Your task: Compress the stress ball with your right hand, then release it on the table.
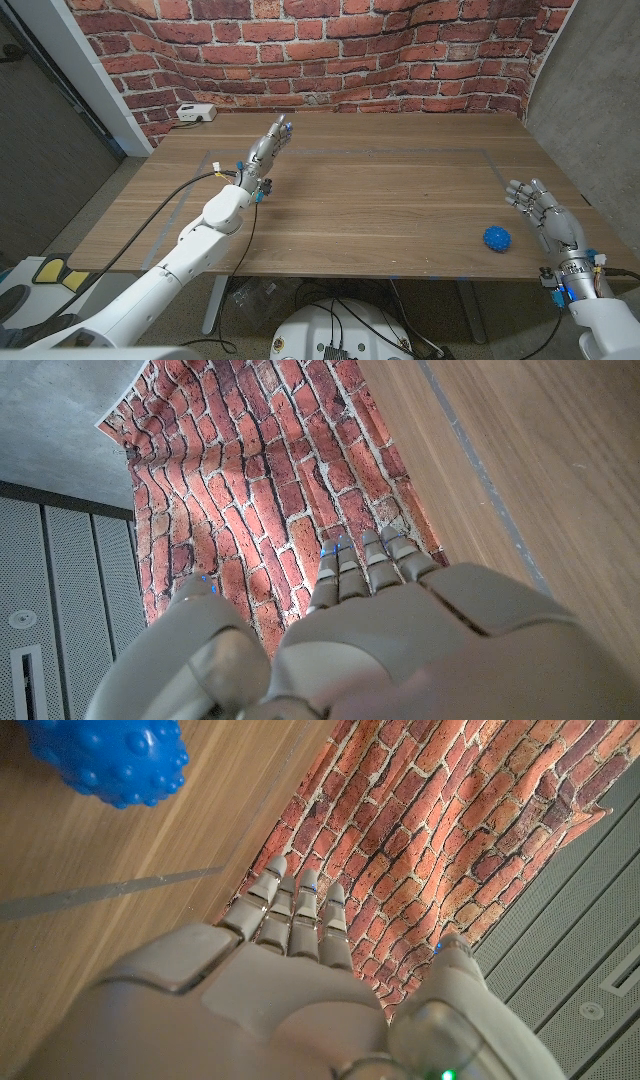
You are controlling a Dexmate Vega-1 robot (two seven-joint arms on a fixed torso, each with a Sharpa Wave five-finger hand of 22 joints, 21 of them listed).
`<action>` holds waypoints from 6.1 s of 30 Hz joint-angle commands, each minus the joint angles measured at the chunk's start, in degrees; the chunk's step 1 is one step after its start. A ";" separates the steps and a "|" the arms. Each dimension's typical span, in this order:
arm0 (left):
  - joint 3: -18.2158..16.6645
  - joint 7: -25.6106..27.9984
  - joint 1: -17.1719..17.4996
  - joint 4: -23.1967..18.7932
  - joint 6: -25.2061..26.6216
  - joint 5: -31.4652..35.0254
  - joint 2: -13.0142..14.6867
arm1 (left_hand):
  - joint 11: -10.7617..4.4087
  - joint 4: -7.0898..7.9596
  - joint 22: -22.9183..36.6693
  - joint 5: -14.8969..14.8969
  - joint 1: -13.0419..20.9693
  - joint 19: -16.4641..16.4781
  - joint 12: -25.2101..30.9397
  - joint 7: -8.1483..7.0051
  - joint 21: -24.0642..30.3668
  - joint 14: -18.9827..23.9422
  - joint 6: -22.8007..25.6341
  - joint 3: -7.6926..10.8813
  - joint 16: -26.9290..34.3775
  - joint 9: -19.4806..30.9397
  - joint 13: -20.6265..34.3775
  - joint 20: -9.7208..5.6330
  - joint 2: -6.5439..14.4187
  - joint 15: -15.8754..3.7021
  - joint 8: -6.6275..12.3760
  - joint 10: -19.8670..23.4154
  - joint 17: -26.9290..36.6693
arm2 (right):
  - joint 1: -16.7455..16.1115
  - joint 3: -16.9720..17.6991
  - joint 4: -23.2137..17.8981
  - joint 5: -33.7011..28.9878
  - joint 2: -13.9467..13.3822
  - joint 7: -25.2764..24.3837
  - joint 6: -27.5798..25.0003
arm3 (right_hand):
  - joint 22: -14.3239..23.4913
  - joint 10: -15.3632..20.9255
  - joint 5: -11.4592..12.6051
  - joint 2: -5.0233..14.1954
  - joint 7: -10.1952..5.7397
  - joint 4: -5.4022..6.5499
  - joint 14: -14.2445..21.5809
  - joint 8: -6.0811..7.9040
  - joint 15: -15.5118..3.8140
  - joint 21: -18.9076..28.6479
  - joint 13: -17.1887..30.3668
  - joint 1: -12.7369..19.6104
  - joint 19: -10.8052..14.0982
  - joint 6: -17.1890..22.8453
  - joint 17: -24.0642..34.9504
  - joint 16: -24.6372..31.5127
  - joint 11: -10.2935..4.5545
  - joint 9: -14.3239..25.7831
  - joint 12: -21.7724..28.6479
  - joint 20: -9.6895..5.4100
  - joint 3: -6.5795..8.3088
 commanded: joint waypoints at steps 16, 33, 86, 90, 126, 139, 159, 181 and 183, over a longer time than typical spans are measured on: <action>1.41 -0.75 -2.66 2.92 -0.31 0.61 -1.81 | -0.31 -0.19 0.17 -0.41 0.62 0.10 -0.48 -0.01 -0.41 0.39 0.58 -0.29 -0.09 0.27 0.08 0.06 0.04 -0.27 -0.38 0.59 0.06 | -2.63 3.92 -5.56 -23.26 4.42 -9.25 -8.63 | 0.27 0.01 -0.10 0.12 -0.20 -1.02 1.14 -0.36 -0.11 0.06 0.16 2.05 0.75 -0.57 0.15 0.04 -0.17 0.26 -0.18 0.15 0.60; 1.84 -1.60 -3.85 4.97 -0.63 0.15 -2.55 | -0.57 -0.19 0.19 -0.55 0.74 0.05 -0.69 -0.14 -0.64 0.59 0.59 -0.40 -0.15 0.28 0.09 0.31 0.15 -0.24 -0.65 0.66 0.07 | -3.42 4.12 -8.56 -33.45 4.74 -12.65 -13.59 | 0.31 -0.45 -0.10 -0.08 -0.36 -1.71 1.55 -0.91 -0.22 0.16 0.17 3.31 1.61 -1.65 0.15 -0.05 -0.28 0.25 -0.59 0.15 0.84; 2.83 -2.60 -6.34 8.94 -0.81 -0.39 -4.16 | -0.29 -0.20 0.23 -0.87 1.10 0.28 -1.10 -0.17 -1.07 1.07 1.10 -0.63 -0.27 0.31 0.12 0.50 0.59 -0.05 -1.12 1.03 0.09 | -6.77 0.08 -19.29 -52.61 -2.31 -7.27 -41.06 | 0.35 0.36 0.51 -0.52 -1.01 -2.73 2.39 -0.99 -0.77 -0.17 0.20 6.43 2.27 -1.58 0.16 -0.26 -1.23 0.29 -0.85 0.30 1.49; 2.86 -2.72 -6.34 9.01 -0.78 -0.49 -4.16 | -0.34 -0.20 0.24 -0.90 1.13 0.34 -1.12 -0.10 -1.09 1.19 1.20 -0.66 -0.26 0.31 0.12 0.36 0.63 0.03 -1.13 1.10 0.10 | -6.99 -0.43 -20.06 -53.20 -2.81 -6.28 -43.39 | 0.35 0.33 0.58 -0.40 -1.09 -2.87 2.35 -1.04 -0.84 -0.12 0.21 7.01 2.54 -1.73 0.16 -0.31 -1.25 0.29 -0.92 0.69 1.71; 3.19 -3.97 -6.99 10.68 -1.01 -1.53 -4.82 | -0.46 -0.10 0.29 -1.14 1.22 0.25 -1.35 -0.14 -1.42 1.39 1.78 -0.91 -0.34 0.33 0.14 1.15 0.94 -0.06 -1.31 1.32 0.12 | -5.86 -5.45 -25.04 -56.78 -12.26 6.84 -63.87 | 0.19 2.07 0.54 -1.06 -1.70 -3.74 6.73 -0.77 -2.01 1.72 0.27 14.85 10.68 -1.52 0.07 0.25 -2.17 0.34 -1.00 1.87 4.00; 3.46 -4.58 -7.71 11.67 -0.89 -1.76 -5.14 | -0.48 -0.04 0.30 -1.22 1.20 0.39 -1.38 -0.21 -1.44 1.42 1.97 -1.01 -0.38 0.34 0.15 1.50 1.04 -0.07 -1.36 1.50 0.13 | -4.58 -7.75 -25.19 -56.50 -15.44 7.76 -68.95 | 0.20 4.34 0.27 -2.50 -2.70 -3.53 12.57 -0.39 -3.38 2.38 0.24 19.82 14.70 0.13 0.02 0.98 -2.90 0.36 -0.80 1.56 5.18; 3.77 -5.12 -8.52 12.50 -0.66 -1.96 -5.48 | -0.46 0.06 0.29 -1.35 1.21 0.62 -1.50 -0.39 -1.51 1.61 2.13 -1.18 -0.38 0.35 0.17 2.33 1.23 -0.05 -1.49 1.58 0.14 | -3.45 -10.87 -24.89 -53.27 -20.29 6.75 -74.86 | 0.18 6.61 0.52 -3.18 -2.81 -3.84 15.25 -0.08 -4.55 2.98 0.22 25.07 18.39 1.80 0.02 0.24 -3.90 0.39 -0.66 -0.26 6.86; 3.53 -4.12 -8.11 12.35 0.33 -2.38 -5.53 | -0.50 0.11 0.29 -1.47 1.31 0.46 -1.53 -0.38 -1.72 1.67 2.64 -1.29 -0.42 0.37 0.19 2.53 1.48 0.03 -1.46 1.82 0.15 | -0.39 -14.84 -23.08 -47.36 -24.65 2.13 -78.69 | 0.30 8.20 0.91 -2.86 -2.68 -4.05 17.41 0.47 -6.01 3.50 0.20 32.80 21.30 4.42 0.19 0.11 -4.87 0.37 -0.97 -3.17 9.59; 3.57 -4.21 -8.20 12.47 0.36 -2.39 -5.55 | -0.48 0.11 0.29 -1.48 1.33 0.45 -1.49 -0.38 -1.74 1.69 2.69 -1.29 -0.42 0.37 0.19 2.51 1.50 0.10 -1.46 1.94 0.15 | 0.02 -15.48 -22.86 -47.06 -25.01 1.36 -79.26 | 0.31 8.81 0.93 -2.90 -2.84 -3.94 18.02 0.55 -6.28 3.59 0.20 33.38 21.66 4.76 0.22 0.24 -5.10 0.37 -0.84 -3.40 9.78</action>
